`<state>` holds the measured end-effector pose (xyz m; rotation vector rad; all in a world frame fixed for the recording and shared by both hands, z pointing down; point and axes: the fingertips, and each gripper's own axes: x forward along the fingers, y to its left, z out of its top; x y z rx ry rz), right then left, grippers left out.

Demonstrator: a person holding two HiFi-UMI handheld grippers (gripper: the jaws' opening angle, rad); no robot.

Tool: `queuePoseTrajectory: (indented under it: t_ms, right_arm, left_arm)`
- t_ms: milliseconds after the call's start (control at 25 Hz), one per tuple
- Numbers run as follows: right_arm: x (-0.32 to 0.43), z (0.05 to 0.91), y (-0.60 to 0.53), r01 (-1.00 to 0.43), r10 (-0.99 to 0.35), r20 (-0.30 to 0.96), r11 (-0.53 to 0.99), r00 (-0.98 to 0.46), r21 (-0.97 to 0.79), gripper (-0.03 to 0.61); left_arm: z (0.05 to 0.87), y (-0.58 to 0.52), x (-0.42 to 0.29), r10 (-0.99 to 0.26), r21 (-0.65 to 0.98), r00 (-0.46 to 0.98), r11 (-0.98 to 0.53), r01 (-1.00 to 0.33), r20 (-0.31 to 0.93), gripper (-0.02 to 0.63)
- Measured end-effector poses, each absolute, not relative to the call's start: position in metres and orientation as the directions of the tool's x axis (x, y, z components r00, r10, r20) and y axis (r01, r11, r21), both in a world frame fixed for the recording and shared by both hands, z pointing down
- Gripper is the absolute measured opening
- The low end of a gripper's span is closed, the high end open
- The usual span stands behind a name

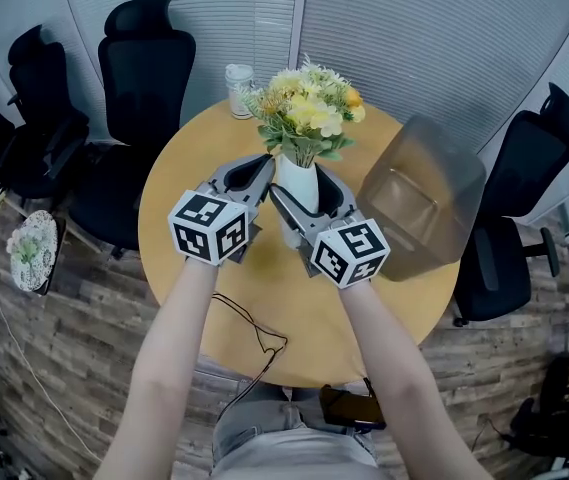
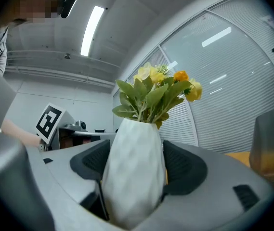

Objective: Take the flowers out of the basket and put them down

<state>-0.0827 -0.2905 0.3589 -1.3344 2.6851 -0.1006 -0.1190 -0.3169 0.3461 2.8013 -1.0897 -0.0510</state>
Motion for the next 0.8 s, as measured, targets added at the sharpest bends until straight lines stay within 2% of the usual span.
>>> queuePoseTrajectory:
  t_ms: [480, 800]
  right_arm:
    - [-0.095, 0.387, -0.305, -0.756, -0.756, -0.02, 0.654, -0.654, 0.003, 0.362]
    - [-0.104, 0.41, -0.316, -0.744, -0.744, 0.01, 0.668, -0.668, 0.013, 0.362]
  left_arm:
    - [0.376, -0.328, -0.122, -0.638, 0.081, 0.767, -0.763, -0.642, 0.068, 0.003]
    - [0.398, -0.337, -0.131, -0.649, 0.064, 0.754, -0.752, -0.656, 0.099, 0.003]
